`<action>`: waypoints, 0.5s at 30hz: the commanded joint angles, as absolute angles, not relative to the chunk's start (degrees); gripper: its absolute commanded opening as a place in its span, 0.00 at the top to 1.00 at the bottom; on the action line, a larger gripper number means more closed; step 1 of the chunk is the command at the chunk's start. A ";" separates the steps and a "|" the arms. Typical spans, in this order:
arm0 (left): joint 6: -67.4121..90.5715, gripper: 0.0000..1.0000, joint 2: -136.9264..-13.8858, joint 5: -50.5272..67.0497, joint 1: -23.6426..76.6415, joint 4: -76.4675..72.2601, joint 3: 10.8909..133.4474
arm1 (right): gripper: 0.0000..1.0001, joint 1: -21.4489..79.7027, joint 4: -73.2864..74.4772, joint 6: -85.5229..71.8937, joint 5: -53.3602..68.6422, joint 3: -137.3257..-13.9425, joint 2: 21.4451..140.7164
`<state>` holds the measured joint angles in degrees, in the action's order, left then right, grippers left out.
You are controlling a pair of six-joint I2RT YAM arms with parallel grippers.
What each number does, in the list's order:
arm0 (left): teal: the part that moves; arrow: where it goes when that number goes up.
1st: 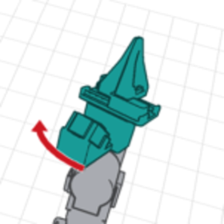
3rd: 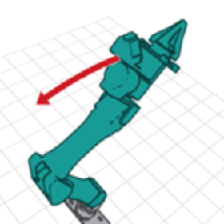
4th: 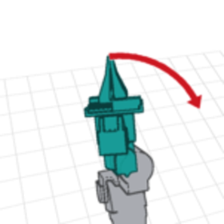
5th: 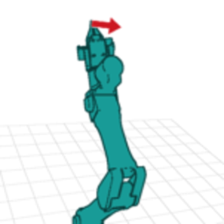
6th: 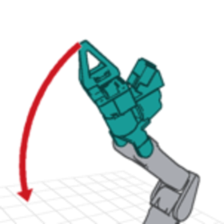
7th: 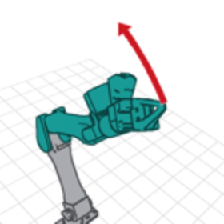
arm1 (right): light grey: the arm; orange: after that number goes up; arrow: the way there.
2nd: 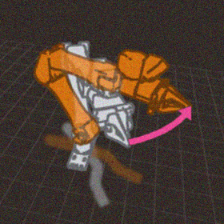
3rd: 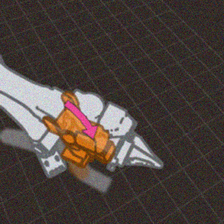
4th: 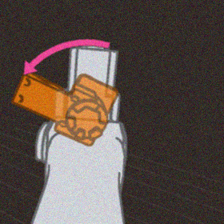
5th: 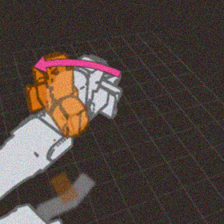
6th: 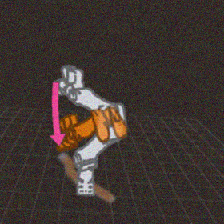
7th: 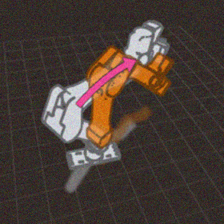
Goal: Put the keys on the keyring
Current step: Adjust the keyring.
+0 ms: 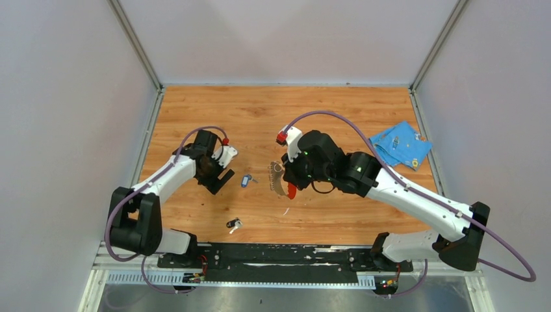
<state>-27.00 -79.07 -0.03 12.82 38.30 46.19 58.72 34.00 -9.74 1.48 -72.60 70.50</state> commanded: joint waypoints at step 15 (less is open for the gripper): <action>-26.11 0.20 -75.45 0.82 12.52 42.23 48.07 | 1.00 56.83 34.22 -11.23 2.04 -72.37 69.37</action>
<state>-25.74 -75.50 0.47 12.82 40.12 46.46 57.80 34.30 -10.70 1.74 -72.69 70.54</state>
